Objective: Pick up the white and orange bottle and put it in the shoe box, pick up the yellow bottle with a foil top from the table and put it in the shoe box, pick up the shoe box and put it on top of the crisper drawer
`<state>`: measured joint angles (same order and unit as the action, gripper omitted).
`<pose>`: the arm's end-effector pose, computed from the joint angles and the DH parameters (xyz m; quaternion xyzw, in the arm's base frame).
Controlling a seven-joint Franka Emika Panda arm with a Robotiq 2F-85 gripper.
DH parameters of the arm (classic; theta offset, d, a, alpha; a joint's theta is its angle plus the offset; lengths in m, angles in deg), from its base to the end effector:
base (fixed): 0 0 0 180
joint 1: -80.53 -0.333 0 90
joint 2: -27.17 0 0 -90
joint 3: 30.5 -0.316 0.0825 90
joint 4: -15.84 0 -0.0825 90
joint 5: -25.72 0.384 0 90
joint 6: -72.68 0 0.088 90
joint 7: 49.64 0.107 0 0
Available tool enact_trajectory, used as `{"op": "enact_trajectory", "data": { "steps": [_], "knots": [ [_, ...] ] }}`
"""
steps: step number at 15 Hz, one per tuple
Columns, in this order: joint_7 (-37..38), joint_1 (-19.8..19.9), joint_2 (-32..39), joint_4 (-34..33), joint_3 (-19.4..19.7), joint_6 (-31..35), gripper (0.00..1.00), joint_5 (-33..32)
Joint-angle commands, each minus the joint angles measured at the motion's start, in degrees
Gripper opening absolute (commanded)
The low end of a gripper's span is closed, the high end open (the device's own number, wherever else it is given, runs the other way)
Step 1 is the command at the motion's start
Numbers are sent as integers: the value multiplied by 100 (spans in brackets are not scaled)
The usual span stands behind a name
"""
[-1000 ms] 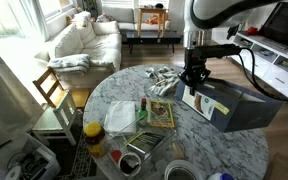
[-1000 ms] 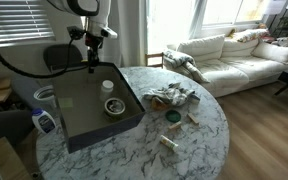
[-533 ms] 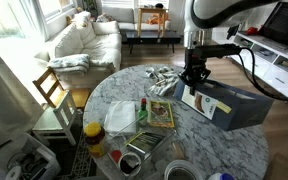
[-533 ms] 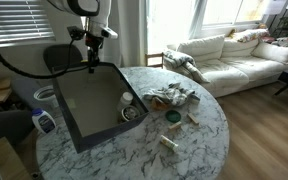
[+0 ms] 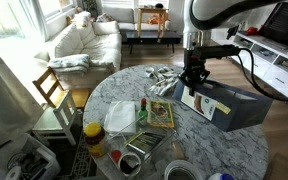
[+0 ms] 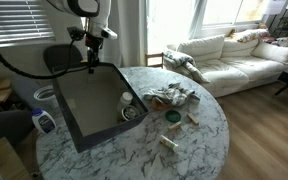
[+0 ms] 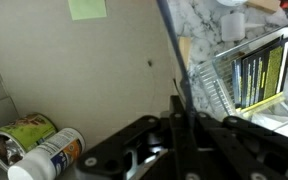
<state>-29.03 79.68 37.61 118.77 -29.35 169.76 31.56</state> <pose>0.5783 0.0072 0.4253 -0.9699 0.1927 0.1476 0.0216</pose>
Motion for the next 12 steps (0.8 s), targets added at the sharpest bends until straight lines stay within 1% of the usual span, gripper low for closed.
{"op": "enact_trajectory", "data": {
  "steps": [1,7,12],
  "knots": [
    [145,-228,115,-327,-195,-145,1,-57],
    [352,-632,75,-557,-515,16,1,-65],
    [721,-951,146,-839,-763,177,1,39]
  ]
}}
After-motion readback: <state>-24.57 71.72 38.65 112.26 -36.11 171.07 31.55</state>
